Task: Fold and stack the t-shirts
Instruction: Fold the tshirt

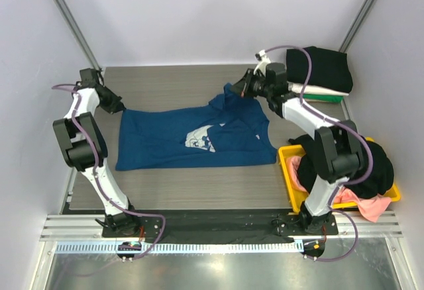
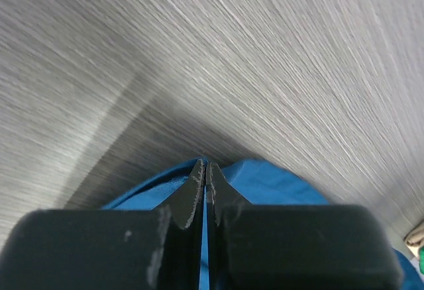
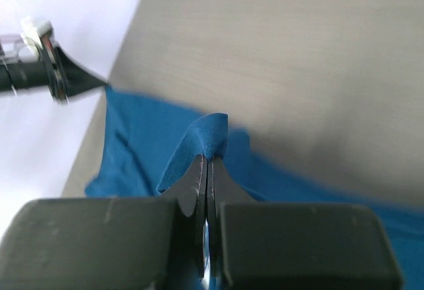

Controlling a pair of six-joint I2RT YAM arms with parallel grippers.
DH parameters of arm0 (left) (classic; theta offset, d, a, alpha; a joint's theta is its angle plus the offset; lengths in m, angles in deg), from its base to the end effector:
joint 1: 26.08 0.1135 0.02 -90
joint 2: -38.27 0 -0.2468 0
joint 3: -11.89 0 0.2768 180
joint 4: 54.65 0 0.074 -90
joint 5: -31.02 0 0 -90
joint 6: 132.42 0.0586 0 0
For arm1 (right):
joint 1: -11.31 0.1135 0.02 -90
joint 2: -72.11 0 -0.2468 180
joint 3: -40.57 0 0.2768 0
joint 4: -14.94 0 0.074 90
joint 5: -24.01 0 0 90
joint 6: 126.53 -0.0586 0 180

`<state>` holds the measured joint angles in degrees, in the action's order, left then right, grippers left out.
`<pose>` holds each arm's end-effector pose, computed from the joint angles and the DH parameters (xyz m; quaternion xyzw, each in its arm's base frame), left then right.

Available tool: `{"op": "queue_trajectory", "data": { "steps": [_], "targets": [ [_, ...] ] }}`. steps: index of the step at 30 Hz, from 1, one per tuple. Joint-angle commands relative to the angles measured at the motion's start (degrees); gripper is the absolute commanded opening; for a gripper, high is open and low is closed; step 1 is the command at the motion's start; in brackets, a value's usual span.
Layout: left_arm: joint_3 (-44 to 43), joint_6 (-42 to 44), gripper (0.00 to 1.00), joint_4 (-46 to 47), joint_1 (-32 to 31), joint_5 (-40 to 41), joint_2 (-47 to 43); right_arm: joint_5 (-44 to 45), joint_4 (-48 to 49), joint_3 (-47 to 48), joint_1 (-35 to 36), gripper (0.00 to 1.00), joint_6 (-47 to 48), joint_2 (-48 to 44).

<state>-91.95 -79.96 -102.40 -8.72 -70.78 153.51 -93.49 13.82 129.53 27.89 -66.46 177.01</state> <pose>0.4464 0.1270 0.1693 -0.4178 0.8635 -0.1439 0.2431 0.4428 0.1601 0.2390 -0.0495 0.7922 0.4036 0.4550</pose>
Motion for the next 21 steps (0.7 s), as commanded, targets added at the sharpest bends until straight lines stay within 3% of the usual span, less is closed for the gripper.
{"op": "queue_trajectory", "data": {
  "steps": [1, 11, 21],
  "targets": [
    [2.99, -0.26, 0.0, 3.4, 0.65, -2.09, -4.32, 4.38, -4.45, -6.56, 1.09, 0.01, 3.3, -9.06],
    [6.78, -0.08, 0.0, 5.69, 5.66, -3.85, -6.26, 11.33, -8.41, -25.01, 2.05, 0.01, 4.89, -29.29],
    [11.69, -0.34, 0.0, 7.36, 6.28, -4.91, -10.29, 14.58, -7.45, -37.68, 2.05, 0.01, 2.16, -39.59]
  ]
}}
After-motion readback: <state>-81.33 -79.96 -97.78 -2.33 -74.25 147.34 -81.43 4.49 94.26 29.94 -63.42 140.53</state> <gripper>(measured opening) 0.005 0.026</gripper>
